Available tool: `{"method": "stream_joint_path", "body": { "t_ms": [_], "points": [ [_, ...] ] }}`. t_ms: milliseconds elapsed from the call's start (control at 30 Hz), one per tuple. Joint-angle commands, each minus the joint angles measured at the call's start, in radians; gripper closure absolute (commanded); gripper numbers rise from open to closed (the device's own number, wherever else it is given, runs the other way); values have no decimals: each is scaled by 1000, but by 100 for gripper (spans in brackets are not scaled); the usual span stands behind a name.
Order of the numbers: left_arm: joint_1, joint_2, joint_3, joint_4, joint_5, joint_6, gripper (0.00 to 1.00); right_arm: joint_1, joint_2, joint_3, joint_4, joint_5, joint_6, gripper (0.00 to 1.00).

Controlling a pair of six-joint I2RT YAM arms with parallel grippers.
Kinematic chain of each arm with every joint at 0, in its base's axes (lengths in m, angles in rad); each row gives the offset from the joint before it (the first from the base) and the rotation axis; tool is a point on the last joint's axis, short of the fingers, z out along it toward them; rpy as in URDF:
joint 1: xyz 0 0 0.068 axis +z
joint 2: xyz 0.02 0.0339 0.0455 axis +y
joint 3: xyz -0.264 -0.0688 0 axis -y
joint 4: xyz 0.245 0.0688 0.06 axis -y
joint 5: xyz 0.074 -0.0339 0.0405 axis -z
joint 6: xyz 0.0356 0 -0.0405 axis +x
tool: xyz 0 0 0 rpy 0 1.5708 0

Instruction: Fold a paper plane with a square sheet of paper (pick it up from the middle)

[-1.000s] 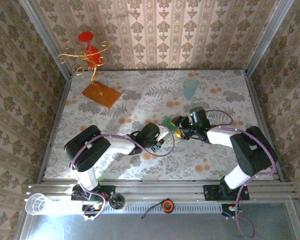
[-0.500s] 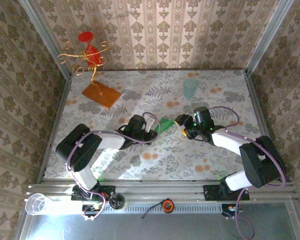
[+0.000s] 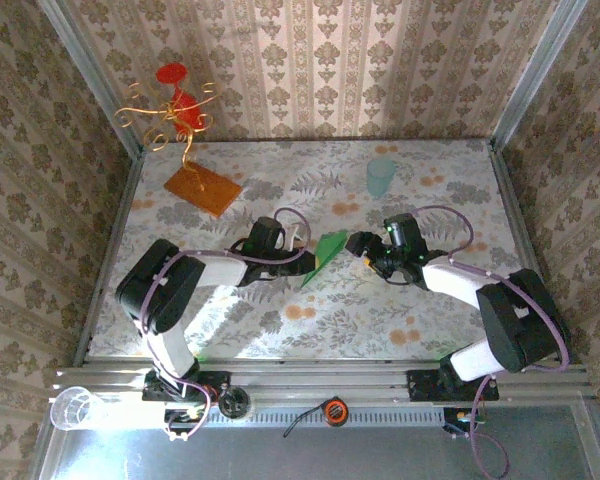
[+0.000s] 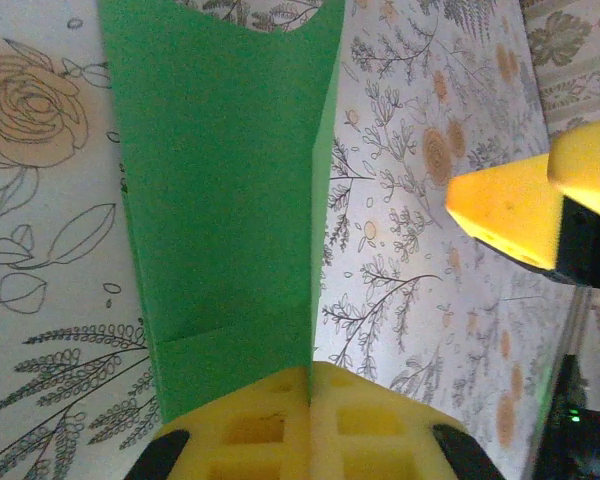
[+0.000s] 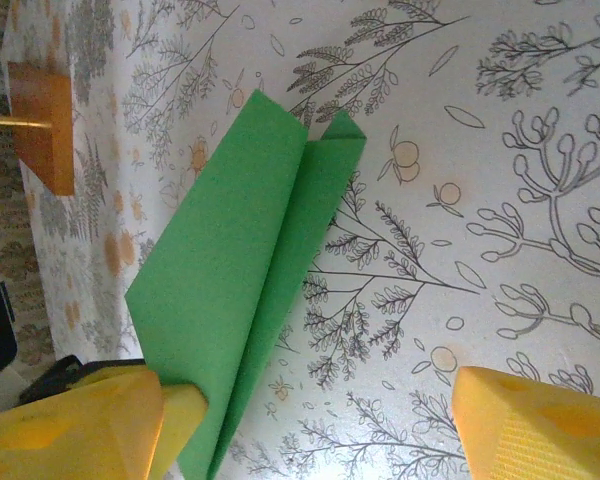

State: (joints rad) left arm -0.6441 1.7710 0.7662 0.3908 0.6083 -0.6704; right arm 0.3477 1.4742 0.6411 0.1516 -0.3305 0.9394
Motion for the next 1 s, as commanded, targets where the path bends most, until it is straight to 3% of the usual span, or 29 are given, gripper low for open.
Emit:
{"method": "stream_joint_path", "body": {
  "t_ms": [0,533,967],
  "points": [
    [14,33,39,-23,94,-81,100,15,35,51,-23,-35,-93,21],
    [17,106,85,-55,148,-112,100,103,149,182,-186,17,-255,21],
    [27,131,88,-13,176,-160,100,108,218,318,-373,66,-403,22]
  ]
}}
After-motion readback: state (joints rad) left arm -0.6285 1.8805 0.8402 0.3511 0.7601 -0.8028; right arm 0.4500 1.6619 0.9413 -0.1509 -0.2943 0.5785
